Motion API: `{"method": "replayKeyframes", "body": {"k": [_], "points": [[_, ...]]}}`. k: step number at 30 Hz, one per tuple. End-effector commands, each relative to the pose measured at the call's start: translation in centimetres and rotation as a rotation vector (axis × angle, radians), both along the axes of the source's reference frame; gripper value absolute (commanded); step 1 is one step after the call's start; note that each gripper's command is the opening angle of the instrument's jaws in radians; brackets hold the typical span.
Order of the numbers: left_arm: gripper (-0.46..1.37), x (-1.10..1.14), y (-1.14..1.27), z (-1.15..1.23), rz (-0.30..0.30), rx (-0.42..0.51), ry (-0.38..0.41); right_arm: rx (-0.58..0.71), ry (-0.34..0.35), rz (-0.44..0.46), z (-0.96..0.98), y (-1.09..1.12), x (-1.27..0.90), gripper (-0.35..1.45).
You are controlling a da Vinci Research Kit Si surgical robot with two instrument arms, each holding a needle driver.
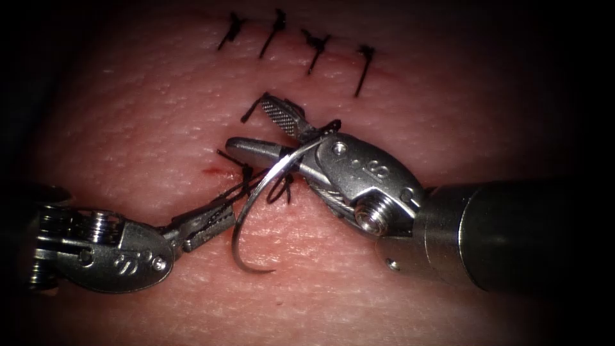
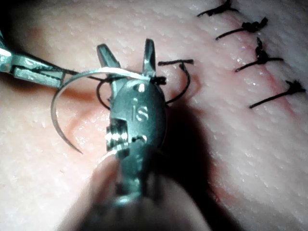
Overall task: Wound Closure
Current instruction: Pull the right gripper out of the tangle.
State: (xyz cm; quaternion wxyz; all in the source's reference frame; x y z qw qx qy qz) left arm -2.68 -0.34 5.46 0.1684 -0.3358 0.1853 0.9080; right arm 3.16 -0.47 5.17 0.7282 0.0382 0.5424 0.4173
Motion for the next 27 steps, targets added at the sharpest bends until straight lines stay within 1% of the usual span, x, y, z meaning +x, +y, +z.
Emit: {"method": "replayKeyframes", "body": {"k": [1,7,13,14,15,17,20,22,27], "points": [[-0.35,0.01,0.0,0.0,0.003,0.002,-0.001,0.0,-0.001,0.002,0.0,0.0,0.0,0.37],[-0.35,0.05,0.03,0.01,0.009,0.003,-0.005,0.0,-0.001,0.002,0.0,0.0,0.0,0.37],[-0.35,0.12,0.08,0.03,0.001,0.017,-0.021,0.0,-0.001,0.002,0.0,0.0,0.0,0.37],[-0.35,0.14,0.09,0.03,0.003,0.017,-0.022,-0.002,-0.001,0.006,0.0,0.0,0.0,0.45],[-0.35,0.14,0.09,0.03,0.004,0.018,-0.023,-0.003,0.0,0.01,-0.01,0.0,0.0,0.46],[-0.35,0.16,0.11,0.03,0.002,0.022,-0.027,-0.008,0.002,0.01,-0.04,0.01,-0.01,0.46],[-0.35,0.18,0.14,0.03,-0.001,0.031,-0.037,-0.022,-0.005,-0.004,-0.14,0.04,-0.02,0.46],[-0.35,0.2,0.16,0.02,-0.007,0.049,-0.058,-0.031,-0.011,-0.013,-0.18,0.03,-0.02,0.45],[-0.35,0.25,0.21,-0.02,-0.007,0.076,-0.091,-0.039,0.003,-0.034,-0.19,-0.05,0.0,0.45]]}}
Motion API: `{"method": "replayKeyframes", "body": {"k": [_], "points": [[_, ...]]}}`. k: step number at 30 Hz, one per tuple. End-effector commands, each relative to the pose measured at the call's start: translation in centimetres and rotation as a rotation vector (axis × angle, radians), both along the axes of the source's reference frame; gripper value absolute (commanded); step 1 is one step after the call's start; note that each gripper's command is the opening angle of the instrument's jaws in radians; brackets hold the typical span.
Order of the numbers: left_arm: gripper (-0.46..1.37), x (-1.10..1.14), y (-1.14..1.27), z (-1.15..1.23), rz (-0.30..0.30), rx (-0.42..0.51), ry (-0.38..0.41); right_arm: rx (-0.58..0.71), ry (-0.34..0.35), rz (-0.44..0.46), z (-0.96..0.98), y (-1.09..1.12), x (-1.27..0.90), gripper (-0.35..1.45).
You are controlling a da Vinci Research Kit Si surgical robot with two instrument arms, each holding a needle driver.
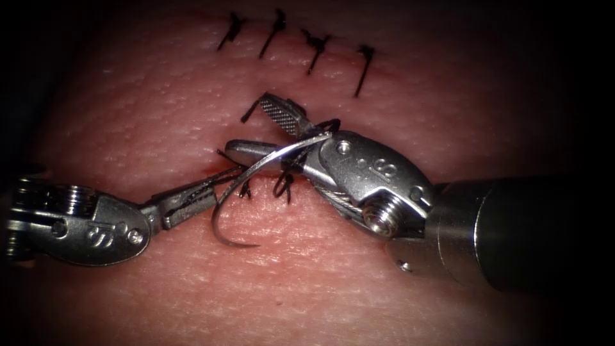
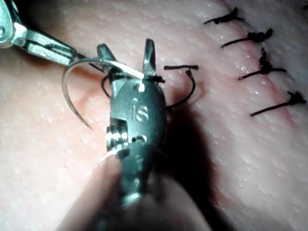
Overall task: Wound Closure
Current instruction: Pull the right gripper out of the tangle.
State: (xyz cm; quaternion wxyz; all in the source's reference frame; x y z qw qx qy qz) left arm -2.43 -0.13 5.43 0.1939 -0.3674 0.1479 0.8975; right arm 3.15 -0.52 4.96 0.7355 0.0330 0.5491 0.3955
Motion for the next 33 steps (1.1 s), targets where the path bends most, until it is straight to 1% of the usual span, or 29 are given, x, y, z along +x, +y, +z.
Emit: {"method": "replayKeyframes", "body": {"k": [1,6,11,14,18,20,22,24,26,30,33], "points": [[-0.35,0.01,0.01,0.0,0.006,0.01,-0.011,-0.003,0.008,-0.009,0.03,-0.02,0.01,0.45],[-0.35,0.06,0.07,0.04,0.033,0.033,-0.066,0.001,0.026,-0.053,0.03,-0.16,0.0,0.45],[-0.35,0.09,0.16,0.09,0.048,0.037,-0.077,-0.001,0.047,-0.089,-0.02,-0.26,-0.05,0.45],[-0.35,0.13,0.21,0.12,0.069,0.042,-0.083,-0.018,0.051,-0.118,-0.09,-0.33,-0.13,0.45],[-0.35,0.24,0.23,0.12,0.071,0.045,-0.076,-0.034,0.052,-0.142,-0.16,-0.38,-0.24,0.46],[-0.35,0.3,0.24,0.12,0.074,0.044,-0.076,-0.043,0.062,-0.149,-0.17,-0.39,-0.28,0.47],[-0.35,0.4,0.26,0.13,0.069,0.045,-0.072,-0.051,0.089,-0.165,-0.18,-0.41,-0.33,0.48],[-0.35,0.44,0.27,0.13,0.064,0.048,-0.072,-0.055,0.094,-0.177,-0.19,-0.41,-0.33,0.48],[-0.35,0.49,0.31,0.16,0.062,0.05,-0.074,-0.066,0.114,-0.216,-0.21,-0.45,-0.31,0.48],[-0.35,0.51,0.35,0.18,0.065,0.05,-0.075,-0.071,0.141,-0.258,-0.27,-0.53,-0.27,0.48],[-0.35,0.5,0.4,0.19,0.065,0.051,-0.076,-0.076,0.185,-0.316,-0.35,-0.64,-0.24,0.47]]}}
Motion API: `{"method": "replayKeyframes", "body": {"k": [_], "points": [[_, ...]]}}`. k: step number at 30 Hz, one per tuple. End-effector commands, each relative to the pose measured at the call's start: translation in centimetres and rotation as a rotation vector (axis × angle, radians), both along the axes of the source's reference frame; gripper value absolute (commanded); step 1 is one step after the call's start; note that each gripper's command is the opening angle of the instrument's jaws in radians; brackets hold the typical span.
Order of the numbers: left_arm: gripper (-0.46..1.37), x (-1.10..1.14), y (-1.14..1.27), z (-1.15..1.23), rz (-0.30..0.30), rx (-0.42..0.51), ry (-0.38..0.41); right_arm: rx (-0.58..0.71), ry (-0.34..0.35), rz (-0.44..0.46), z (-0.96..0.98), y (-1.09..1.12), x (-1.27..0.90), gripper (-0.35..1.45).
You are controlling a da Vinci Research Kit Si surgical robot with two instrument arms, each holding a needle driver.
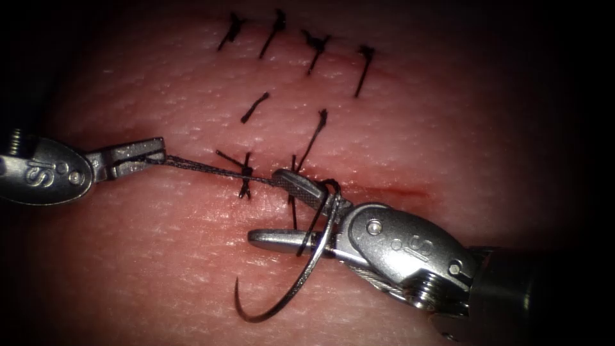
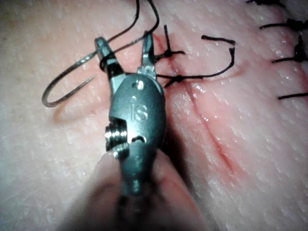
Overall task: Wound Closure
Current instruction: Pull the right gripper out of the tangle, then wrap the suture counter clockwise around the right gripper.
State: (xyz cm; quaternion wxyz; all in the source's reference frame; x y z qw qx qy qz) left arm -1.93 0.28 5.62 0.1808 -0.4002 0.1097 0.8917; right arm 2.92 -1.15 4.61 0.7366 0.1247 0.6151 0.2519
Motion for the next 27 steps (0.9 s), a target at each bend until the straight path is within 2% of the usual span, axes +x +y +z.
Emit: {"method": "replayKeyframes", "body": {"k": [1,6,11,16,19,27], "points": [[-0.35,-0.01,0.01,0.01,0.006,0.007,-0.002,0.003,0.013,-0.026,-0.03,-0.03,-0.01,0.46],[-0.35,0.01,0.04,-0.06,0.005,0.01,-0.01,0.021,-0.026,-0.074,-0.05,-0.07,-0.04,0.44],[-0.35,0.02,0.09,-0.29,-0.004,0.015,-0.044,0.017,-0.055,-0.066,0.1,0.01,-0.08,0.44],[-0.35,0.05,0.02,-0.66,0.024,0.0,-0.056,0.011,-0.085,-0.026,0.19,0.18,-0.16,0.44],[-0.35,0.1,-0.05,-0.77,0.036,-0.003,-0.056,0.011,-0.099,-0.006,0.2,0.26,-0.22,0.43],[-0.35,0.29,-0.17,-0.85,0.044,-0.009,-0.05,0.011,-0.129,0.018,0.37,0.56,-0.26,0.45]]}}
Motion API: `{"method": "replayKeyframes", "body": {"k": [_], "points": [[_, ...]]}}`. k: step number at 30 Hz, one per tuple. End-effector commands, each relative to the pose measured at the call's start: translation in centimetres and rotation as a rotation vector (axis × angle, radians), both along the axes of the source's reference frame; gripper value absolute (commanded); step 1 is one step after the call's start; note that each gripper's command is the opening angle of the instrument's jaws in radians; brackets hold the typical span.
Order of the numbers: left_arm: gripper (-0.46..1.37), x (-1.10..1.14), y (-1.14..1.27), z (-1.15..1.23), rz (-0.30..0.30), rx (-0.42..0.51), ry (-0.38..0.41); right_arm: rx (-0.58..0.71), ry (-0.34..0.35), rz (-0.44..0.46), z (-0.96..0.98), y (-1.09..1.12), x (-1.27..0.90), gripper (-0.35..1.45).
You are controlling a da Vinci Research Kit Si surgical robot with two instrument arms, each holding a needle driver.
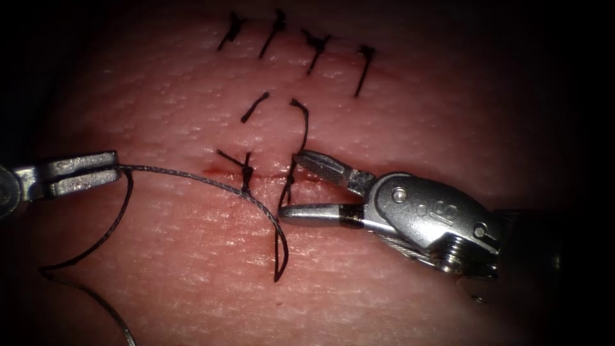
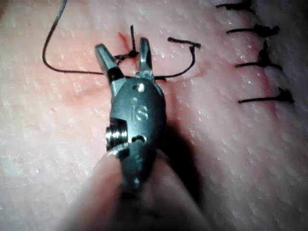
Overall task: Wound Closure
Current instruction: Wrap the suture counter clockwise around the right gripper.
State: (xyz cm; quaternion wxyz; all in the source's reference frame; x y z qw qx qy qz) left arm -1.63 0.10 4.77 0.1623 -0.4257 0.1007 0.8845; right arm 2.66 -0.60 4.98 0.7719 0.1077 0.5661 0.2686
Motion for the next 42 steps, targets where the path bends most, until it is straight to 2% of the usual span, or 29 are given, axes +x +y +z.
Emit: {"method": "replayKeyframes", "body": {"k": [1,5,6,8,15,21,27,34,42], "points": [[-0.35,0.01,0.01,0.0,0.002,0.0,0.0,-0.001,-0.001,0.003,0.03,0.03,0.01,0.45],[-0.35,0.02,0.03,0.01,0.001,0.0,0.002,-0.005,-0.006,0.009,0.1,0.1,0.03,0.35],[-0.35,0.01,0.04,0.02,0.0,0.0,0.002,-0.007,-0.007,0.01,0.12,0.1,0.03,0.25],[-0.35,-0.01,0.07,0.04,0.002,-0.005,0.005,-0.012,-0.005,0.006,0.17,0.08,0.04,-0.35],[-0.35,-0.16,0.14,0.1,-0.008,-0.006,0.009,0.003,-0.051,-0.052,0.34,0.01,0.08,-0.35],[-0.35,-0.31,0.25,0.21,-0.015,-0.011,0.009,0.007,-0.036,-0.079,0.36,-0.04,0.13,-0.35],[-0.35,-0.41,0.28,0.46,-0.009,-0.01,0.03,0.008,0.016,-0.113,0.25,-0.14,0.19,-0.35],[-0.35,-0.49,0.21,0.77,-0.007,0.006,0.05,0.015,0.051,-0.097,0.04,-0.09,0.24,-0.35],[-0.35,-0.59,0.25,0.89,-0.021,0.008,0.055,0.013,0.075,-0.1,-0.02,-0.14,0.28,-0.35]]}}
